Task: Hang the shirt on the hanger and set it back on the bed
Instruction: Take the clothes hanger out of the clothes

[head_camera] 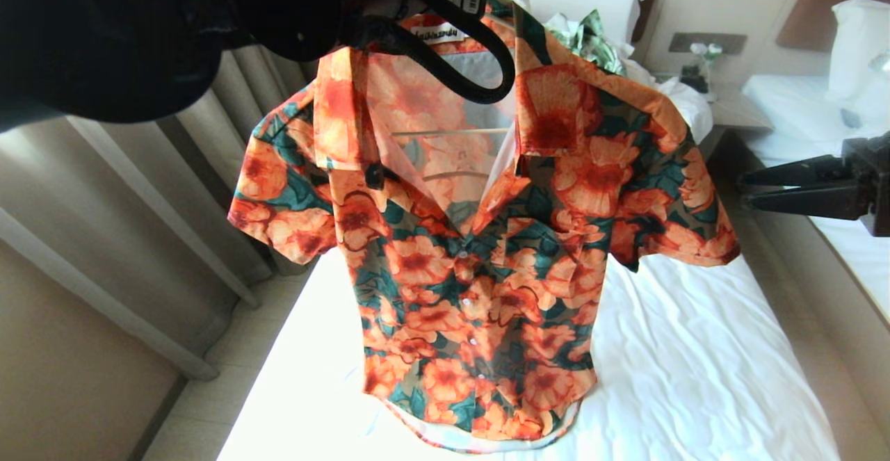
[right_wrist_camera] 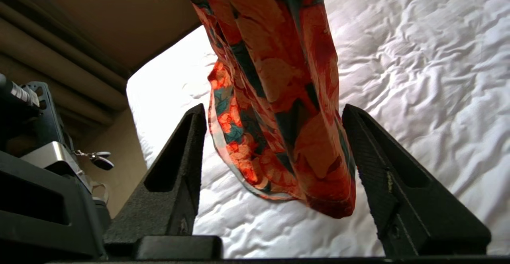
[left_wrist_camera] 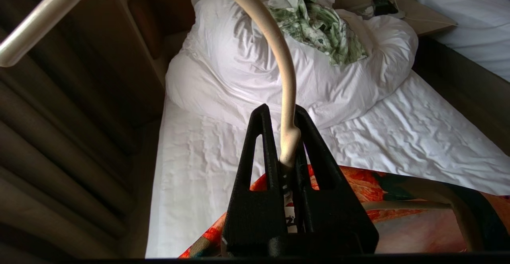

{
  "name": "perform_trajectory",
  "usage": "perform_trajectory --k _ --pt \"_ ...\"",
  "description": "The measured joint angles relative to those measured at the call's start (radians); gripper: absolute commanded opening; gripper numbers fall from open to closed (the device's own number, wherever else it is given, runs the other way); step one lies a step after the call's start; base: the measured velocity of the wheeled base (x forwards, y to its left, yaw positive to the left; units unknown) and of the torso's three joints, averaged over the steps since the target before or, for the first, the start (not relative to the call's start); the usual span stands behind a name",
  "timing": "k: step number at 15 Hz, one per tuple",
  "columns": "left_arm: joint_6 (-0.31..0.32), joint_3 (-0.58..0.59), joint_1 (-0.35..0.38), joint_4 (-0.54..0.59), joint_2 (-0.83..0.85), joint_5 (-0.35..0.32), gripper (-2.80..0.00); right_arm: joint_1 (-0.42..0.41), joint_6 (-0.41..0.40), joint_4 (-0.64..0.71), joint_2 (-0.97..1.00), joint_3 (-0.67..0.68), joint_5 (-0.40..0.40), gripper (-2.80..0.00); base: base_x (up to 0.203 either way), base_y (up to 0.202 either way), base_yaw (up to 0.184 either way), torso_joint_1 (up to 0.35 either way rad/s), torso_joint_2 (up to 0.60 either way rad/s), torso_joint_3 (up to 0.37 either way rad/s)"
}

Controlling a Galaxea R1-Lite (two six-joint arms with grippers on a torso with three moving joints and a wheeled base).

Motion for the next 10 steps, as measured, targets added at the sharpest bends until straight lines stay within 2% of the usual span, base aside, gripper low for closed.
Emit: perform_trajectory --k 3,4,10 --pt "0.0 -0.001 -0.001 -0.001 0.001 -0.001 -2.8 0.041 -0.02 -0.048 0.048 0.001 -0.035 0.0 0.0 0.0 0.0 0.0 0.0 0.0" --pt "0.001 -0.002 -0.001 -0.001 0.001 -0.001 -2.8 0.056 -0.025 -0.066 0.062 0.002 -0.06 -2.8 0.0 0.0 0.0 0.0 0.0 0.0" --pt "0.002 -0.002 0.0 0.0 0.001 -0.003 -2.8 0.107 -0.026 -0.077 0.103 0.004 -0.074 -2.8 0.0 0.0 0.0 0.0 0.0 0.0"
